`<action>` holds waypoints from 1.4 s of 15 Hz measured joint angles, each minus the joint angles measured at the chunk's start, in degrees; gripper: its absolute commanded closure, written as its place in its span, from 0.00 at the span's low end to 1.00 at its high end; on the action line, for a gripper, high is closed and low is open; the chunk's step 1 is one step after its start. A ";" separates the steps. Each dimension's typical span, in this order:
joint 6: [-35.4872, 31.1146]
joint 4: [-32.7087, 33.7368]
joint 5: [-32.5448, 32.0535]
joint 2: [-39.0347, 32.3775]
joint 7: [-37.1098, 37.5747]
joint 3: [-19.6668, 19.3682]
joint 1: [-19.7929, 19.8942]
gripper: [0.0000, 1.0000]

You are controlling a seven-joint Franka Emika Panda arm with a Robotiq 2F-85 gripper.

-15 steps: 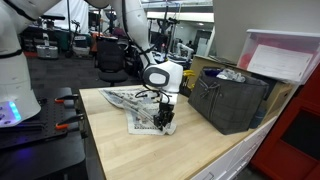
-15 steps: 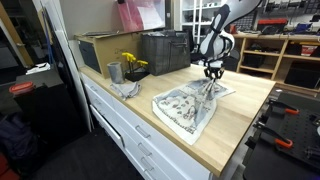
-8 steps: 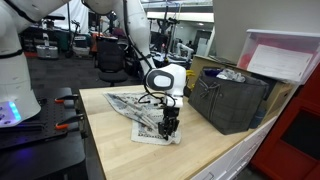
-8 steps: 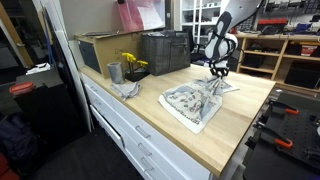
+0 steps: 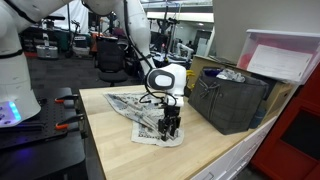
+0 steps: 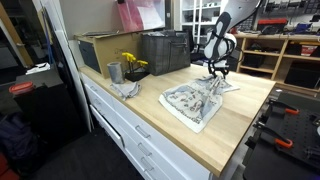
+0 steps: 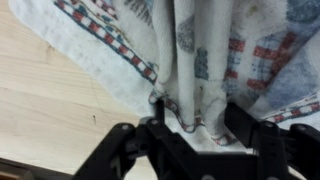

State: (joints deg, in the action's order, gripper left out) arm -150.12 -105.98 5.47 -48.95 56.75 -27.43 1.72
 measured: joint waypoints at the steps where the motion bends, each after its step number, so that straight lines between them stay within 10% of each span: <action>1: 0.38 -0.46 0.10 0.49 -0.12 0.31 0.18 0.00; 13: 1.72 -12.97 6.42 12.88 -3.96 7.81 7.35 0.00; 14: 1.72 -14.10 7.63 13.54 -5.24 8.60 8.50 0.25; 21: 1.65 -19.72 11.94 14.69 -11.02 9.87 13.72 0.73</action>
State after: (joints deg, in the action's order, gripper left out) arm -148.47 -125.69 17.41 -34.26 45.73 -17.56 15.44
